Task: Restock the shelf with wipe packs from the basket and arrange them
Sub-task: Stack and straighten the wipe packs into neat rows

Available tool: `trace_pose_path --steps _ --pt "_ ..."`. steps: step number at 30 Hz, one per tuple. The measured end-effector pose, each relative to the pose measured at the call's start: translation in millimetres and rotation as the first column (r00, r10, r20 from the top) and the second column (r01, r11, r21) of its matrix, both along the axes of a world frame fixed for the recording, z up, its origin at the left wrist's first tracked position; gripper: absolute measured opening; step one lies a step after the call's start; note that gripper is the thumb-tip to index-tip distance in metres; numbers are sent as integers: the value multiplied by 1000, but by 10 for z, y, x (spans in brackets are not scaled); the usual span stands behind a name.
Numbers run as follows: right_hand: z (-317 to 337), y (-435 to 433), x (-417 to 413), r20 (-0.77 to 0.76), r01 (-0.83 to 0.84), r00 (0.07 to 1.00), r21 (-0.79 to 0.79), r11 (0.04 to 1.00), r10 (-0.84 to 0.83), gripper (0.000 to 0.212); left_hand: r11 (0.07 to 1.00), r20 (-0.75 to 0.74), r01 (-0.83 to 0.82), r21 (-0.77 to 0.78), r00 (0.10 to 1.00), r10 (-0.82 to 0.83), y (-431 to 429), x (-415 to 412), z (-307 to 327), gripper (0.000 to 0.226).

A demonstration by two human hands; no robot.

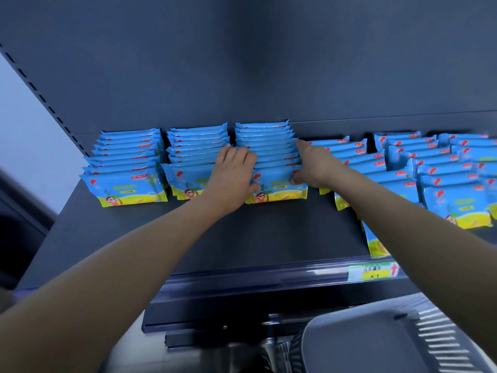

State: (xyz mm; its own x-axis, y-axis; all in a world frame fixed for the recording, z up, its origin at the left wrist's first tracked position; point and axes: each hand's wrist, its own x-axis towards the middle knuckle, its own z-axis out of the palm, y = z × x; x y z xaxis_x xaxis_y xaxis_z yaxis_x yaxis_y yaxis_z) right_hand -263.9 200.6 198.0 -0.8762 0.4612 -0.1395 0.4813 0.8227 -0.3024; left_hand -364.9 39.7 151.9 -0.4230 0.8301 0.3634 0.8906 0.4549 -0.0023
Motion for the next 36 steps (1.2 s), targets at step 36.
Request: trace_pose_path --steps 36 --pt "164 964 870 -19 -14 1000 192 981 18 61 993 109 113 -21 988 -110 824 634 250 77"
